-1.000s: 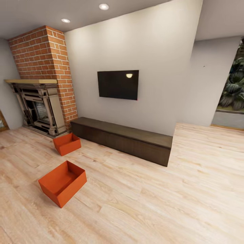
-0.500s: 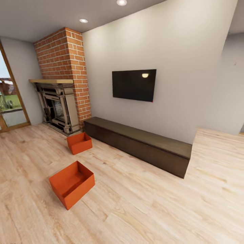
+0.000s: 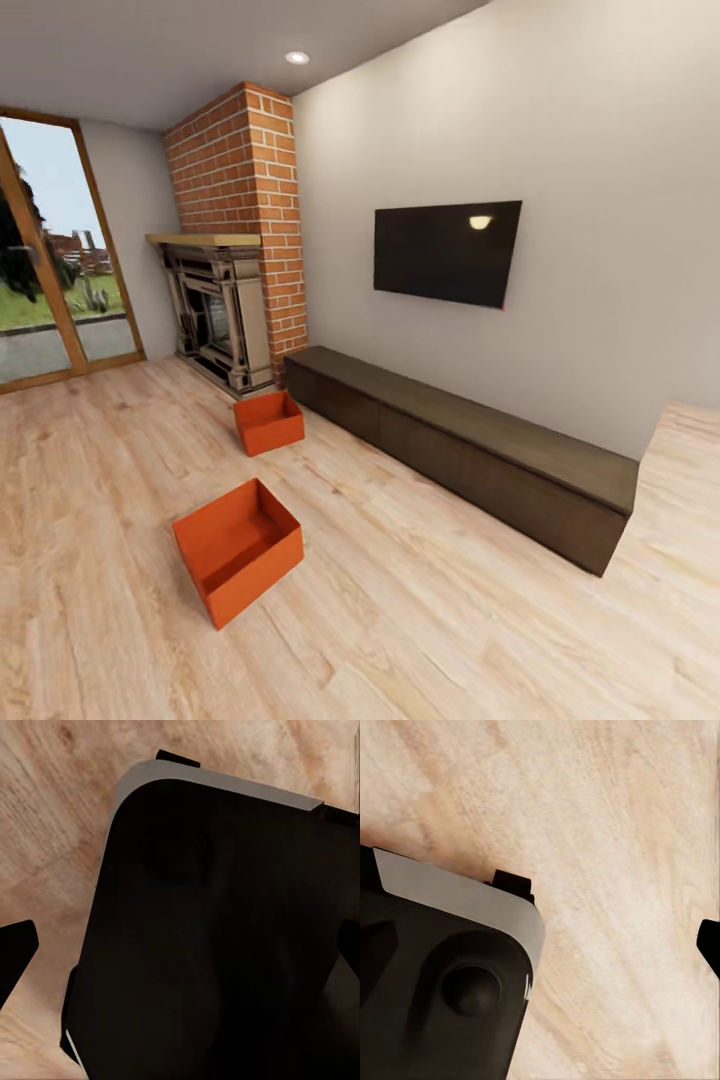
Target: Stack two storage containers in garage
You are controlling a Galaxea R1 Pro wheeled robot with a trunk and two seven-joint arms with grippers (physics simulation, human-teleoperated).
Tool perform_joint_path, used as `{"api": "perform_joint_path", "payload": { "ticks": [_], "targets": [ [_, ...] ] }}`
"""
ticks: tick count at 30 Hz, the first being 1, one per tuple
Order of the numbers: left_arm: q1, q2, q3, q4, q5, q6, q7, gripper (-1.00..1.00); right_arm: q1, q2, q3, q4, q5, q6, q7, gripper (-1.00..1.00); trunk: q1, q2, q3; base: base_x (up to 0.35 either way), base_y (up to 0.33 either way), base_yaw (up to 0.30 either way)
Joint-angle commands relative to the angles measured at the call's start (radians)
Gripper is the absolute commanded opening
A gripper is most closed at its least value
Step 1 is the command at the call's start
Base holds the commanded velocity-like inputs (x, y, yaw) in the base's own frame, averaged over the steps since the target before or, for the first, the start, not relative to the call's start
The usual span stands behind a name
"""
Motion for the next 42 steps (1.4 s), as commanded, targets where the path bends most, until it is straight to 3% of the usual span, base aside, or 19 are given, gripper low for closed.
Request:
{"api": "perform_joint_path", "payload": {
  "ticks": [1,14,30,42],
  "targets": [
    [0.000,0.000,0.001,0.000,0.004,-0.004,0.000,1.00,-0.001,0.000,0.002,0.003,0.011,-0.004,-0.006,1.00,0.001,0.000,-0.001,0.306,-0.124,0.278],
    [0.000,0.000,0.004,-0.002,0.003,-0.011,0.000,1.00,-0.001,0.000,0.002,0.003,0.011,-0.004,-0.005,1.00,0.001,0.000,-0.001,0.298,-0.098,0.278],
    [0.000,-0.001,0.006,-0.012,0.003,-0.011,0.002,1.00,-0.001,0.000,0.002,0.003,0.011,-0.004,-0.007,1.00,0.001,0.000,-0.001,0.046,-0.003,0.278],
    [0.000,-0.002,0.004,-0.011,0.003,-0.011,0.000,1.00,-0.001,0.000,0.002,0.003,0.011,-0.003,-0.007,1.00,0.001,0.000,-0.001,0.283,-0.023,0.278]
  ]
}}
